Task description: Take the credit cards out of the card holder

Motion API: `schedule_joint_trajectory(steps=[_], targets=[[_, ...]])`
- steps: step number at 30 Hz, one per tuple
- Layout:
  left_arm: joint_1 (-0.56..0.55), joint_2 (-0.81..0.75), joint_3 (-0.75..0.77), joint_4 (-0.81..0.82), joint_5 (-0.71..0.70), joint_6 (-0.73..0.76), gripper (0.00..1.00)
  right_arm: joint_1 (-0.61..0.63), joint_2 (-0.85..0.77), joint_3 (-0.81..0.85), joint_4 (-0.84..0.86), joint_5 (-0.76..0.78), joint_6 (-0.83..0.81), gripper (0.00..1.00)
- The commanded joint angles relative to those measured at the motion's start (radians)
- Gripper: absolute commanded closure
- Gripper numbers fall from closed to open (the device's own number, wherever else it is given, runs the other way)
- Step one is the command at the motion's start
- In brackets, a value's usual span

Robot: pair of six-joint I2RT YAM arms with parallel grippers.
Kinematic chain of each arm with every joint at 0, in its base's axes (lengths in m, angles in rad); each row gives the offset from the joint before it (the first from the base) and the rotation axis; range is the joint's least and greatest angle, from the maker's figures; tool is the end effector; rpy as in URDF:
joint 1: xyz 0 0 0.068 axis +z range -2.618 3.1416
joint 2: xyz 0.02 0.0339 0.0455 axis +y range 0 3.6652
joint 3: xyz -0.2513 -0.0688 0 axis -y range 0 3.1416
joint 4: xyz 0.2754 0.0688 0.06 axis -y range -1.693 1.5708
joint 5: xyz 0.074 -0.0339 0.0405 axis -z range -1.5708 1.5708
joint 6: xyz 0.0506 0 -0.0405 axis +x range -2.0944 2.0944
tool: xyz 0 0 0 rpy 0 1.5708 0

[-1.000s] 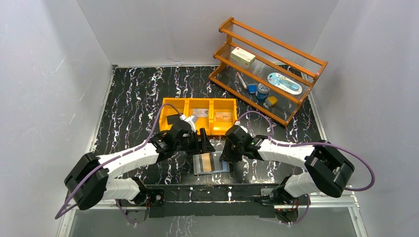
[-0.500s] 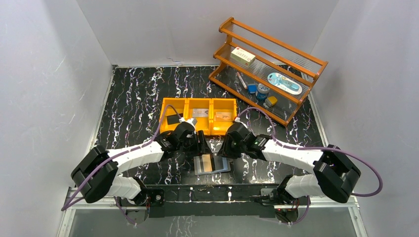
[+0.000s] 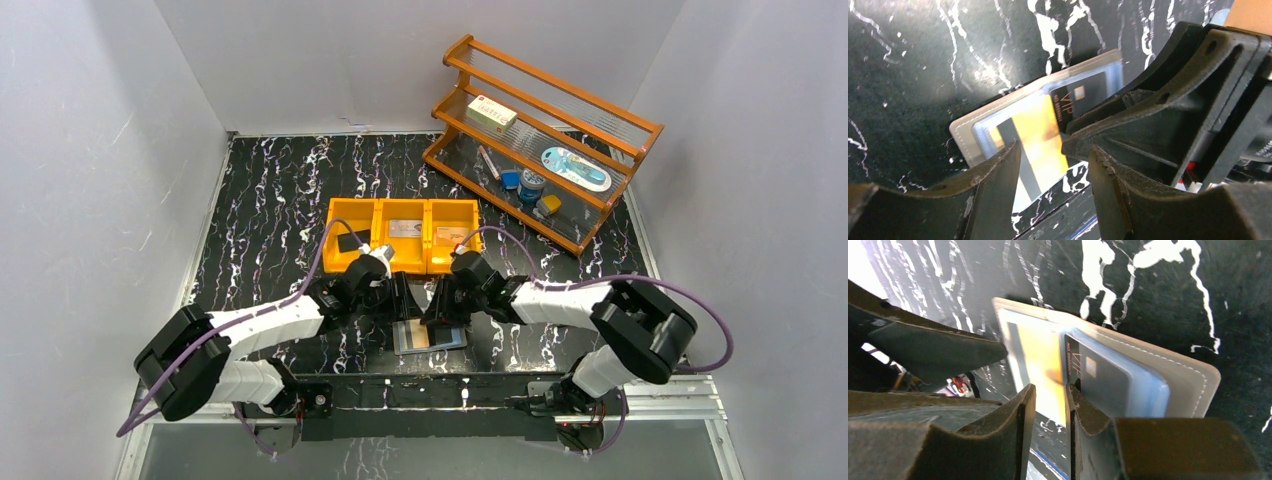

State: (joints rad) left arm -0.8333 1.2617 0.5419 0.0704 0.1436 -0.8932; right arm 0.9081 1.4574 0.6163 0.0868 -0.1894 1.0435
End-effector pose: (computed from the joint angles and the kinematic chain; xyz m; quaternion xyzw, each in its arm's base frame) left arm 0.1890 -0.2188 0.1414 0.0051 0.8940 -0.3788 0.2394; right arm 0.1832 0.2503 0.1132 0.0244 0.9142 0.3759 0.1497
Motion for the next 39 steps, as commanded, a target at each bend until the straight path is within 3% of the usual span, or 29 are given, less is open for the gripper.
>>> schedule_joint_trajectory(steps=[1,9,17,23,26,32,39], targets=[[0.0,-0.01,-0.042,0.013,0.035,0.008,0.5,-0.005,0.05,-0.051,0.135,-0.069,0.042,0.63],[-0.001,0.03,-0.092,0.042,0.08,0.0,0.56,-0.009,0.104,-0.102,0.191,-0.078,0.08,0.64],[-0.001,0.052,-0.112,0.045,0.076,-0.015,0.6,-0.018,0.084,-0.19,0.386,-0.126,0.141,0.79],[-0.001,0.05,-0.116,0.045,0.063,-0.022,0.61,-0.02,0.117,-0.171,0.461,-0.203,0.148,0.77],[-0.002,0.05,-0.121,0.045,0.06,-0.024,0.61,-0.021,0.118,-0.179,0.496,-0.204,0.156,0.82],[-0.001,0.034,-0.126,0.042,0.046,-0.023,0.61,-0.022,0.106,-0.175,0.479,-0.187,0.154,1.0],[-0.001,0.031,-0.128,0.026,0.019,-0.018,0.6,-0.039,0.024,-0.195,0.361,-0.155,0.123,1.0]])
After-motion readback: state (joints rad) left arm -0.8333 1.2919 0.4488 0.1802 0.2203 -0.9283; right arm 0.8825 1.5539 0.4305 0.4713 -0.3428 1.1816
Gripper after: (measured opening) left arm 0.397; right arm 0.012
